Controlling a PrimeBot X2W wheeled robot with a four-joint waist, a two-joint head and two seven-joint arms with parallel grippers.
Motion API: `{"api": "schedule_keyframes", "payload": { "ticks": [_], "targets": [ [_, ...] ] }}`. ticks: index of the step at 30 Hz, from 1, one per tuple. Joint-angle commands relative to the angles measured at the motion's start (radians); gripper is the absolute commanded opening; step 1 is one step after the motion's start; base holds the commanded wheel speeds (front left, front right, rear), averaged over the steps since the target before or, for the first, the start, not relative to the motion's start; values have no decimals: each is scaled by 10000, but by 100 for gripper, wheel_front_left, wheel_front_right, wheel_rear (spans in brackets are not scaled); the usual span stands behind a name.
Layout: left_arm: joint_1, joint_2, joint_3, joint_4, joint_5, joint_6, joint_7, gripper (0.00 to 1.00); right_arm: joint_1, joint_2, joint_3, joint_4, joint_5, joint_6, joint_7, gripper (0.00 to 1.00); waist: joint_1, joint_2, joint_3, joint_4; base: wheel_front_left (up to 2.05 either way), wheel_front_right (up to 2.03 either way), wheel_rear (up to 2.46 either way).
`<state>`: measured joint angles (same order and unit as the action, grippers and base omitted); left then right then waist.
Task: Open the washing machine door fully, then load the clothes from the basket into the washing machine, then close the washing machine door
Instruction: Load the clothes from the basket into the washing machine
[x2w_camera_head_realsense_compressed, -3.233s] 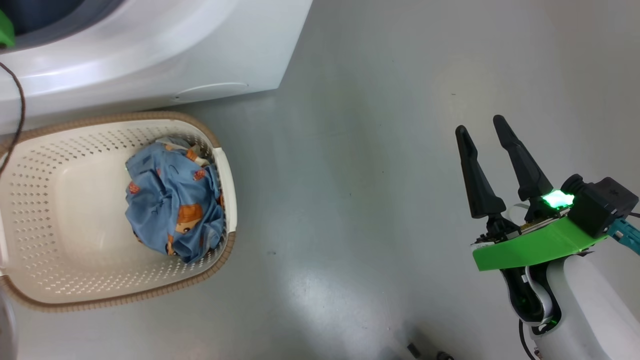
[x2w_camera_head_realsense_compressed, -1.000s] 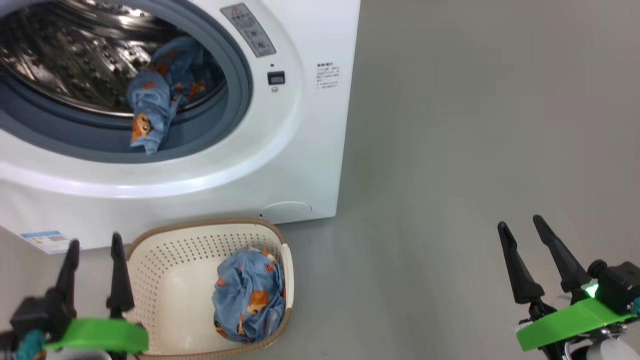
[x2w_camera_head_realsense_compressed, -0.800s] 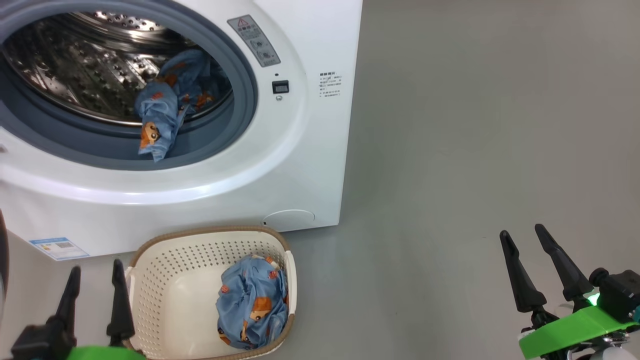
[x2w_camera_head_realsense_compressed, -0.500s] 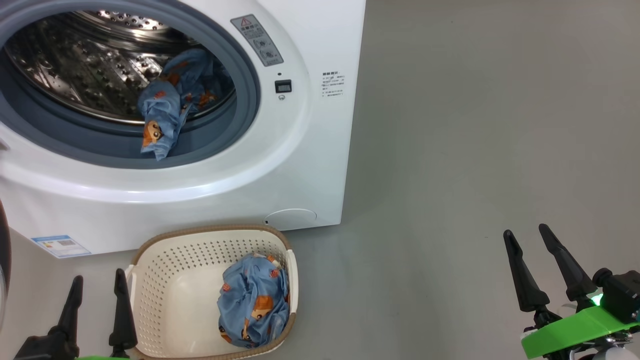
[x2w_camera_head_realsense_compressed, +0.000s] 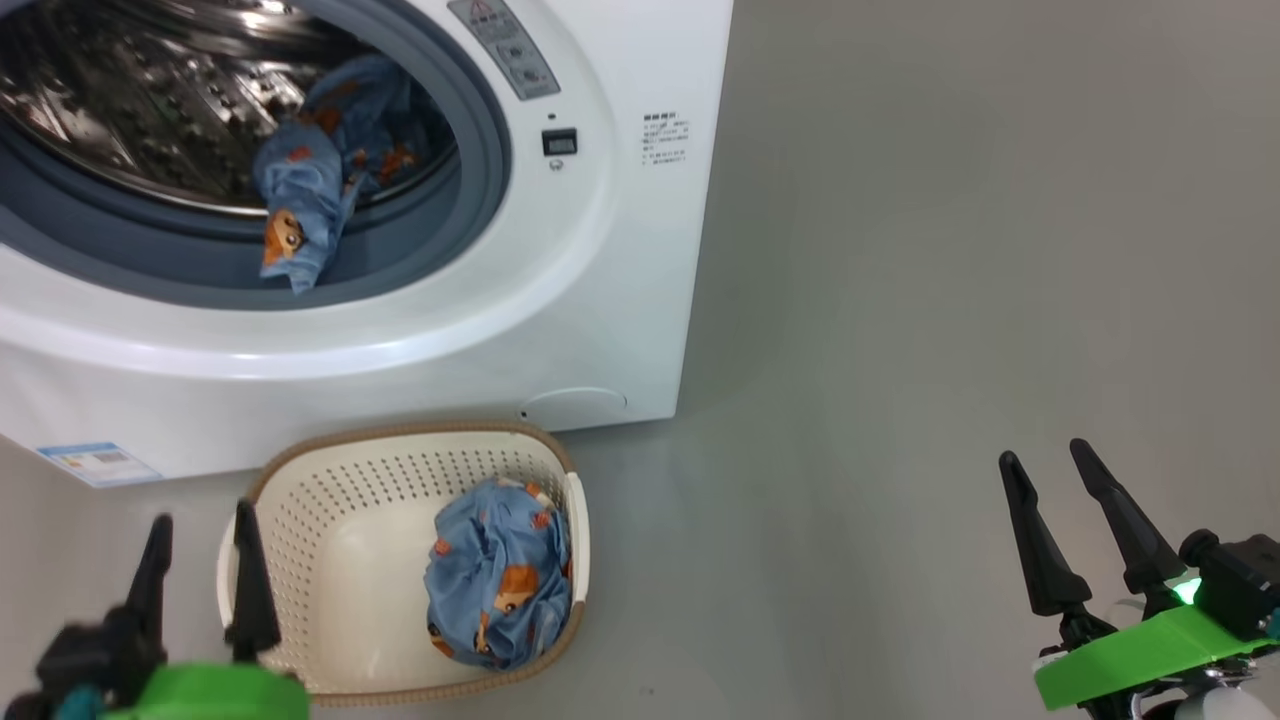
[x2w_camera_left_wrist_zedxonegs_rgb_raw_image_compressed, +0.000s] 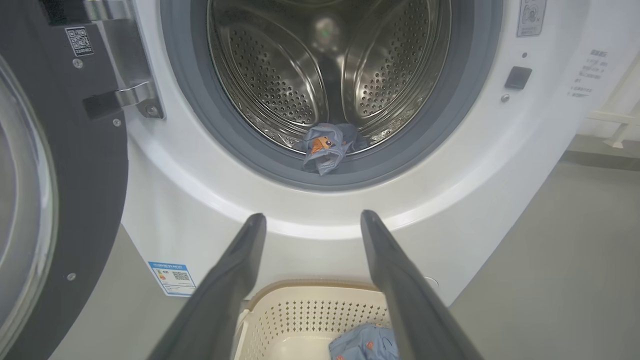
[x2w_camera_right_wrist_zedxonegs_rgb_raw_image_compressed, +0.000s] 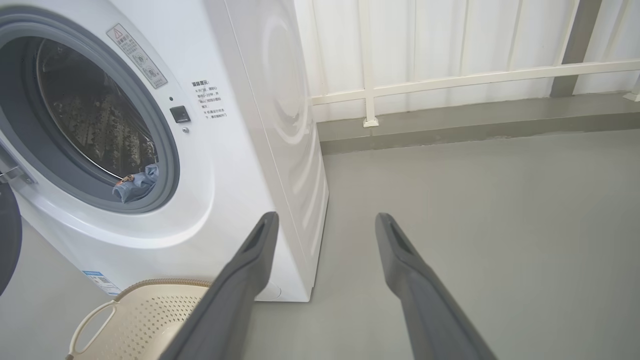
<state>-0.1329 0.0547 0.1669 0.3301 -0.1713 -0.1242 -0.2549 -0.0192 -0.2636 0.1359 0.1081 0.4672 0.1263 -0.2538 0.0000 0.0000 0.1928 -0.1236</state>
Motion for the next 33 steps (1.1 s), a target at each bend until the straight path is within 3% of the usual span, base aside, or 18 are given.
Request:
{"api": "schedule_keyframes", "payload": {
  "ticks": [1, 21, 33],
  "targets": [
    [-478, 249, 258, -95, 120, -25, -23, 100, -285, -158, 205, -248, -100, 44, -80, 100, 0, 0, 285, -49, 0, 0, 0],
    [-6137, 1763, -441, 3677, 573, 78, 802, 100, -1633, 223, 434, -292, 79, 44, -80, 100, 0, 0, 2354, -500, 0, 0, 0],
    [-8170, 2312, -701, 6058, 702, 192, 866, 100, -2024, 273, 571, -291, 142, 44, -80, 100, 0, 0, 2908, -817, 0, 0, 0]
  ]
}}
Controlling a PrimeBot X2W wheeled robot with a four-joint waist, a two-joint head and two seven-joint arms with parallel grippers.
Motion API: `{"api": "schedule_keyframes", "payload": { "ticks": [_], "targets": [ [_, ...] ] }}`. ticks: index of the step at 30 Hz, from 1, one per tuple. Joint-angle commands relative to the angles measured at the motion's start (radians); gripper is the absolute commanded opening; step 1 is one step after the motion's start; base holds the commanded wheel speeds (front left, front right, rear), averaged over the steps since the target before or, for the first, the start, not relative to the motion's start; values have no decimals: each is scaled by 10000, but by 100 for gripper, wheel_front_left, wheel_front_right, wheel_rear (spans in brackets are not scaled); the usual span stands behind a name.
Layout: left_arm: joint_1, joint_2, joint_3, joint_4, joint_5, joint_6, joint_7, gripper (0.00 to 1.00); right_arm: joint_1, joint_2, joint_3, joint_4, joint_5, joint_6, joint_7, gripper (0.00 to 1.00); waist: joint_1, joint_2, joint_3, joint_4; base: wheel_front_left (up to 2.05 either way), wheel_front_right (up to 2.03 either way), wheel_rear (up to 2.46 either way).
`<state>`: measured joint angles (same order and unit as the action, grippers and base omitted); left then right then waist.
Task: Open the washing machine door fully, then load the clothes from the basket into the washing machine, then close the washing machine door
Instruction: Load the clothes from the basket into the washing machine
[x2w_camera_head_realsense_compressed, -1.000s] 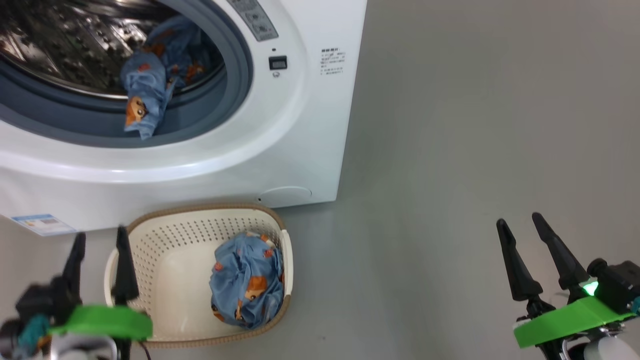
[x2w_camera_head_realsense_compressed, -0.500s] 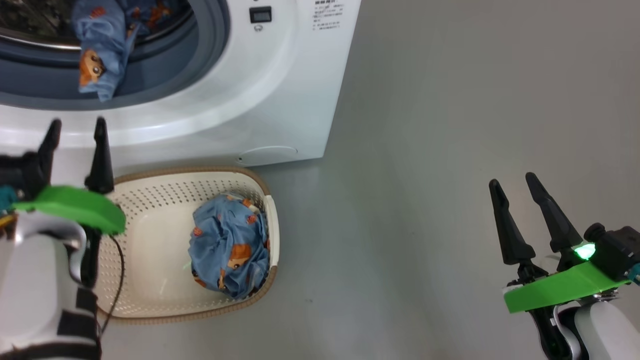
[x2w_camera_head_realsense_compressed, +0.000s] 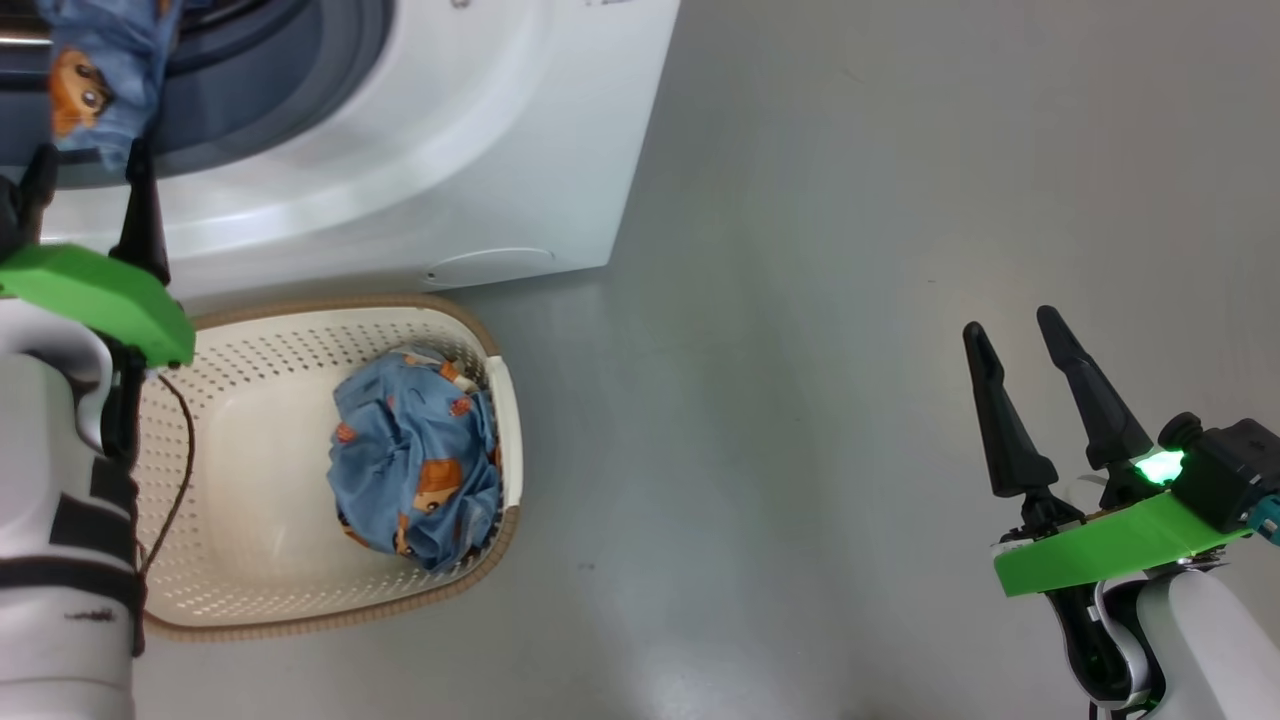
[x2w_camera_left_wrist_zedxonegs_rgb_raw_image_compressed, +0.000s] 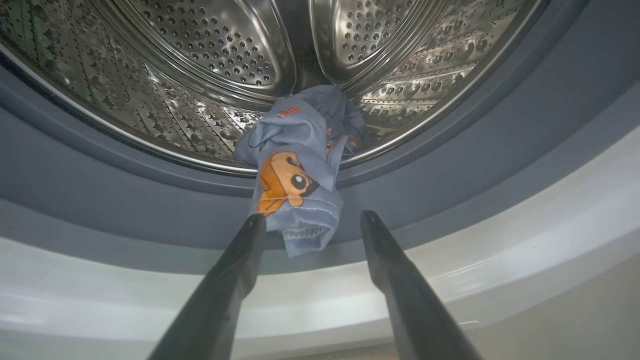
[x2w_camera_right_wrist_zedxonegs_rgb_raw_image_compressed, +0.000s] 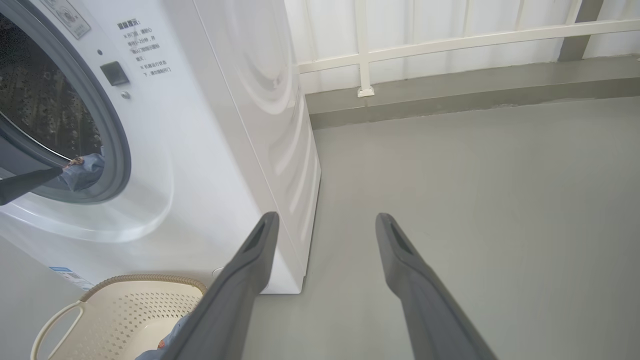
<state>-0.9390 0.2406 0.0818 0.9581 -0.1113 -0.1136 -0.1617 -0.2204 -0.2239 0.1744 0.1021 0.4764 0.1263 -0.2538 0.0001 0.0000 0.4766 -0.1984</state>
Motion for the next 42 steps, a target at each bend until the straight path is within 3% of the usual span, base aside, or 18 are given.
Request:
{"api": "schedule_keyframes", "payload": {
  "ticks": [1, 17, 18, 19, 20, 21, 42],
  "targets": [
    [-242, 478, 114, -39, 117, 90, -76, 100, -26, -125, 193, -228, 51, 44, -80, 100, -1, 0, 92, -89, 0, 0, 0],
    [-1770, 1196, -337, 2234, 408, 612, -313, 100, -156, -84, 343, -250, 95, 44, -80, 100, -1, 0, 340, -545, 0, 0, 0],
    [-1811, 1221, -375, 2322, 425, 617, -325, 85, -153, -74, 345, -251, 94, 44, -80, 100, -1, 0, 337, -562, 0, 0, 0],
    [-1858, 1238, -404, 2401, 429, 612, -335, 49, -146, -67, 346, -253, 92, 44, -80, 100, -1, 0, 336, -574, 0, 0, 0],
    [-1916, 1260, -429, 2469, 429, 607, -341, 35, -139, -59, 346, -259, 91, 44, -80, 100, -1, 0, 340, -584, 0, 0, 0],
    [-1967, 1278, -453, 2528, 430, 607, -350, 0, -132, -51, 344, -263, 90, 44, -80, 100, -1, 0, 347, -589, 0, 0, 0],
    [-4342, 1396, -1073, 2523, 609, 1072, -830, 0, -591, 346, 575, -240, 252, 44, -80, 100, -1, 0, 1268, -1180, 0, 0, 0]
  ]
}}
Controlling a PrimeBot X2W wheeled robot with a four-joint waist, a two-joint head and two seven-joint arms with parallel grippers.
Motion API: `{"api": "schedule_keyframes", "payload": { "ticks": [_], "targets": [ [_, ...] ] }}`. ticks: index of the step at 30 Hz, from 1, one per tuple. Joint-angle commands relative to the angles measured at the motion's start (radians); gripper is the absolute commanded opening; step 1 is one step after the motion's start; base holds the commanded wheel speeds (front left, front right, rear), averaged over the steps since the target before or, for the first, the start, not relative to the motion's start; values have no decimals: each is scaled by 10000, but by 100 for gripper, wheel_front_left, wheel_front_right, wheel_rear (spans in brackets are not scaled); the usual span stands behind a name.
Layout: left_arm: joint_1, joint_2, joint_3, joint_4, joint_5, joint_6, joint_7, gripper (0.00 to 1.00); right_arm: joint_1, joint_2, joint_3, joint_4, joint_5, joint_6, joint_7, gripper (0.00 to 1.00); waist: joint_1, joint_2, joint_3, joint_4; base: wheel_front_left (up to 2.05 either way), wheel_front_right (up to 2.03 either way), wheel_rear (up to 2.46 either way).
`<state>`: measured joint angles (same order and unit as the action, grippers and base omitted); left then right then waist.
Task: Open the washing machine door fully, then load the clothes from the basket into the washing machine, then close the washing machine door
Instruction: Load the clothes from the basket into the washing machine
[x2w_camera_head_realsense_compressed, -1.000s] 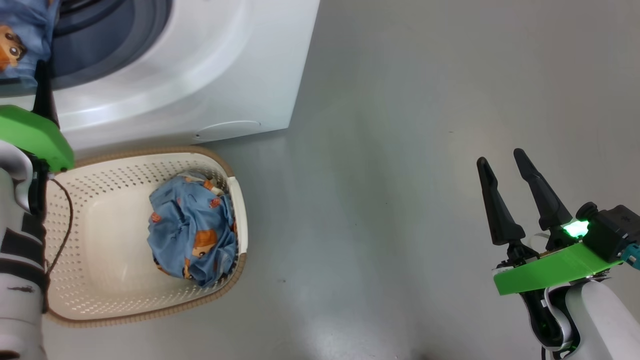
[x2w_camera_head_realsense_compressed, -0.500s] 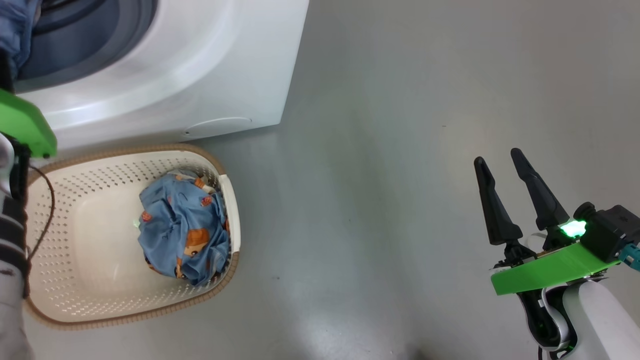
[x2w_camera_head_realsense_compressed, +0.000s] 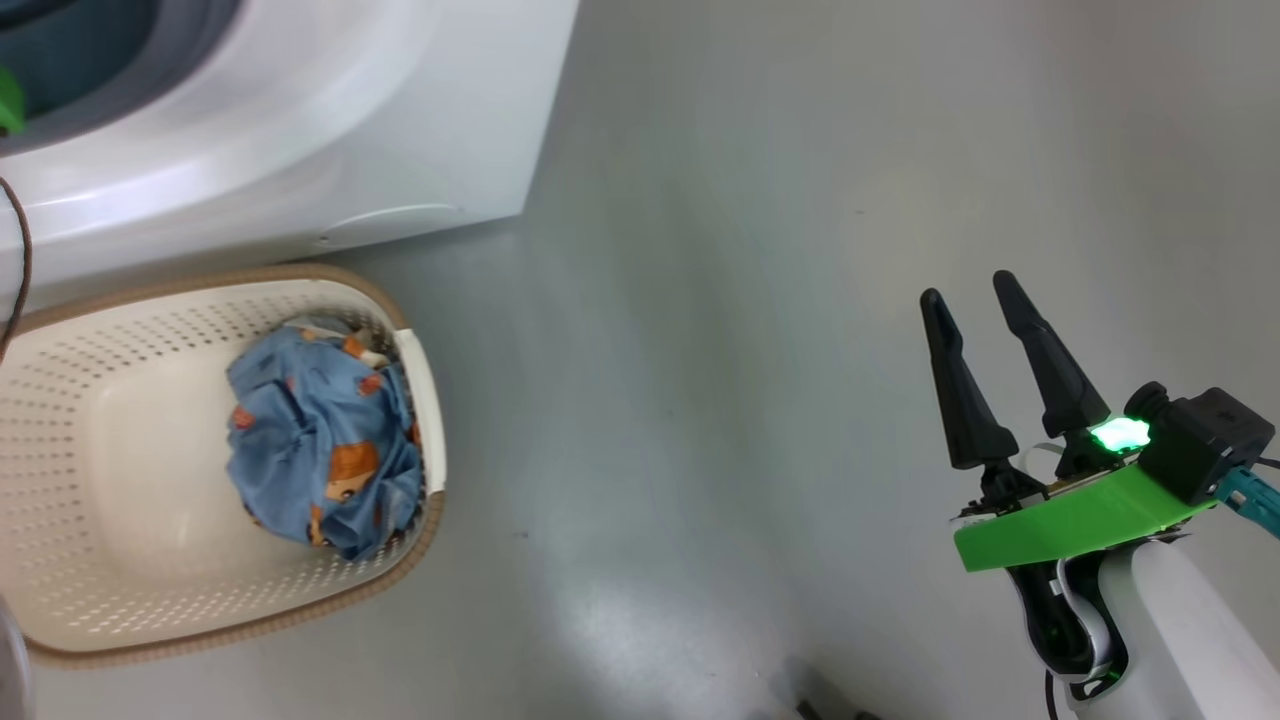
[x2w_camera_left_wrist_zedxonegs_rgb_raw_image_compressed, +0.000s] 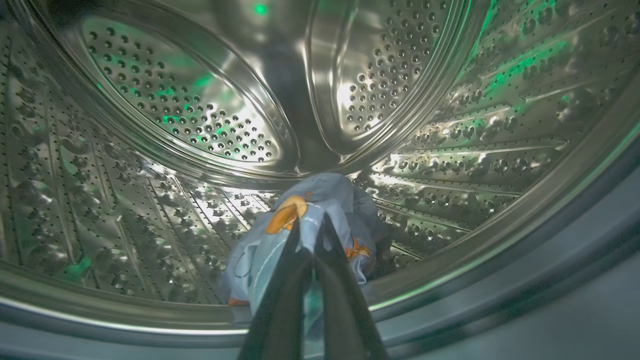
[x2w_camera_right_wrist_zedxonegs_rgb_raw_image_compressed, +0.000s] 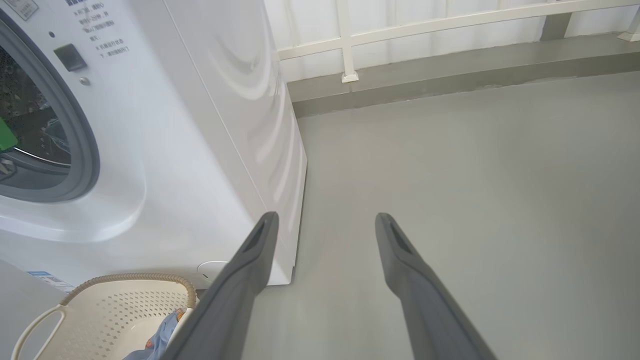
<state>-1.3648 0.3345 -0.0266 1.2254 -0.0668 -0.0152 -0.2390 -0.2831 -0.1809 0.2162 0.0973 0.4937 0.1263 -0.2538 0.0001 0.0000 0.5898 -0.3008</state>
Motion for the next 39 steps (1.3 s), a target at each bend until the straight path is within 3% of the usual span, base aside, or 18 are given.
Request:
{"api": "schedule_keyframes", "payload": {
  "ticks": [1, 12, 13, 15, 16, 17, 32, 39],
  "targets": [
    [-118, 475, -58, -35, 210, 99, 48, 0, 39, -59, 165, -185, 88, 44, -80, 100, -1, 0, 163, -198, 0, 0, 0],
    [-286, 676, -404, 503, 316, 153, 1447, 0, 8, 106, 257, -125, 139, 44, -80, 100, -1, 0, 272, -468, 0, 0, 0],
    [-306, 669, -408, 514, 292, 156, 1475, 9, 5, 118, 237, -124, 140, 44, -80, 100, -1, 0, 268, -460, 0, 0, 0],
    [-330, 631, -395, 529, 222, 173, 1452, 45, 12, 129, 194, -114, 138, 44, -80, 100, -1, 0, 229, -422, 0, 0, 0],
    [-328, 618, -384, 534, 181, 163, 1392, 87, 13, 129, 172, -108, 139, 44, -80, 100, -1, 0, 203, -393, 0, 0, 0],
    [-319, 600, -330, 537, 95, 142, 1273, 100, 7, 126, 153, -105, 141, 44, -80, 100, -1, 0, 166, -358, 0, 0, 0],
    [1609, -18, 465, 143, -1189, -515, -209, 100, 355, -368, 34, -69, -18, 44, -80, 100, -1, 0, -1350, 437, 0, 0, 0],
    [3717, -440, 844, -2174, -1553, -856, -224, 100, 699, -760, -68, -42, -94, 44, -80, 100, -1, 0, -2160, 914, 0, 0, 0]
  ]
}}
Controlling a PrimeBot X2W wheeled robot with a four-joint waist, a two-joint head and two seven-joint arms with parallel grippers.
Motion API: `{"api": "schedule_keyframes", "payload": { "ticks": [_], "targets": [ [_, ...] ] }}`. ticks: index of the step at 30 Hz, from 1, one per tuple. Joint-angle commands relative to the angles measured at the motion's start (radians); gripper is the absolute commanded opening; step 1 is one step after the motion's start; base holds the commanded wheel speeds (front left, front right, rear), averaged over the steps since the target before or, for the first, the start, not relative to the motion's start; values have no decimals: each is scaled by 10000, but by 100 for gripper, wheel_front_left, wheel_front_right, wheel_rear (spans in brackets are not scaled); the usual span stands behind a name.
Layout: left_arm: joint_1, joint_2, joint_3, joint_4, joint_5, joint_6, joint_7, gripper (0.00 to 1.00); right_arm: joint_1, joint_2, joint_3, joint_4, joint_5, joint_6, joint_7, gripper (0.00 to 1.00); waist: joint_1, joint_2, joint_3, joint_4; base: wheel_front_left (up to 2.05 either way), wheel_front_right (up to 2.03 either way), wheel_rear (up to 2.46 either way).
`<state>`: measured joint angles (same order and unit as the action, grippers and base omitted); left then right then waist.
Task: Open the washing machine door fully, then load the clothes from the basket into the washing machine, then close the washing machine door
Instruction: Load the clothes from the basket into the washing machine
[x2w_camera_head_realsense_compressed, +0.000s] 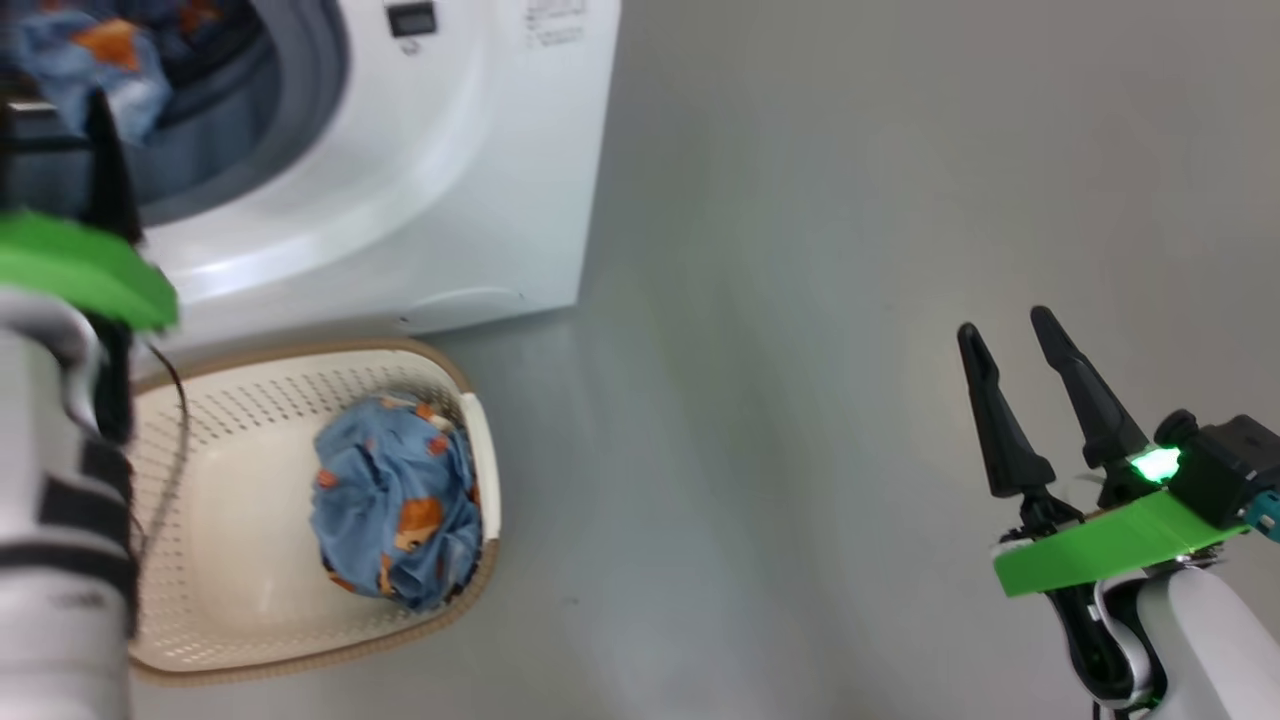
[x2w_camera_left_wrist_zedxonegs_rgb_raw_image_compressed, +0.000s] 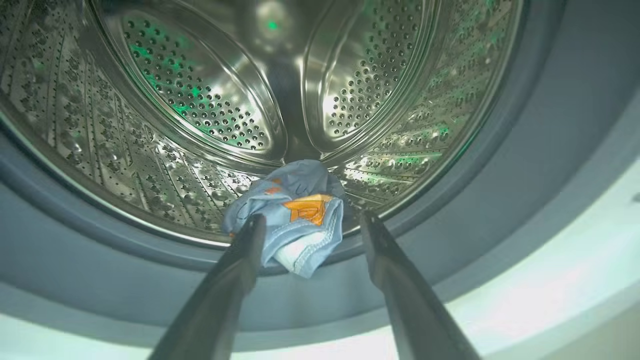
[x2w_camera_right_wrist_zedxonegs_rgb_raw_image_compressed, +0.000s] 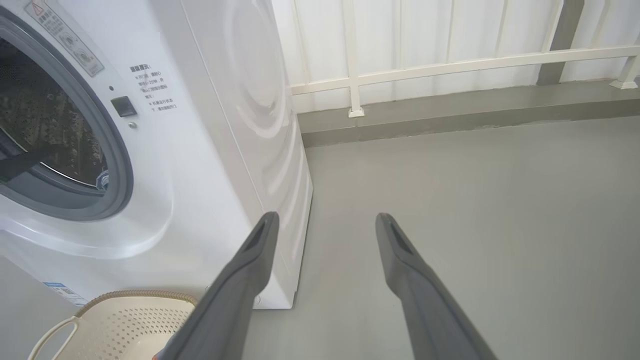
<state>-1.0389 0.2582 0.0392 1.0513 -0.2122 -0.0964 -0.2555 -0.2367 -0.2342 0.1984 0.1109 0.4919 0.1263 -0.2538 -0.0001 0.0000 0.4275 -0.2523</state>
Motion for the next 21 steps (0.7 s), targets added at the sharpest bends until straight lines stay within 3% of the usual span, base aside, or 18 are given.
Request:
{"api": "schedule_keyframes", "payload": {
  "ticks": [1, 21],
  "targets": [
    [789, 277, 207, -701, -99, -77, -60, 100, 290, -284, 94, -176, -82, 44, -80, 100, 1, 0, -640, 497, 0, 0, 0],
    [6129, -900, 814, -4897, 103, -292, -62, 100, 1726, -901, -162, -91, -195, 44, -80, 100, 1, 0, -2589, 1400, 0, 0, 0]
  ]
}}
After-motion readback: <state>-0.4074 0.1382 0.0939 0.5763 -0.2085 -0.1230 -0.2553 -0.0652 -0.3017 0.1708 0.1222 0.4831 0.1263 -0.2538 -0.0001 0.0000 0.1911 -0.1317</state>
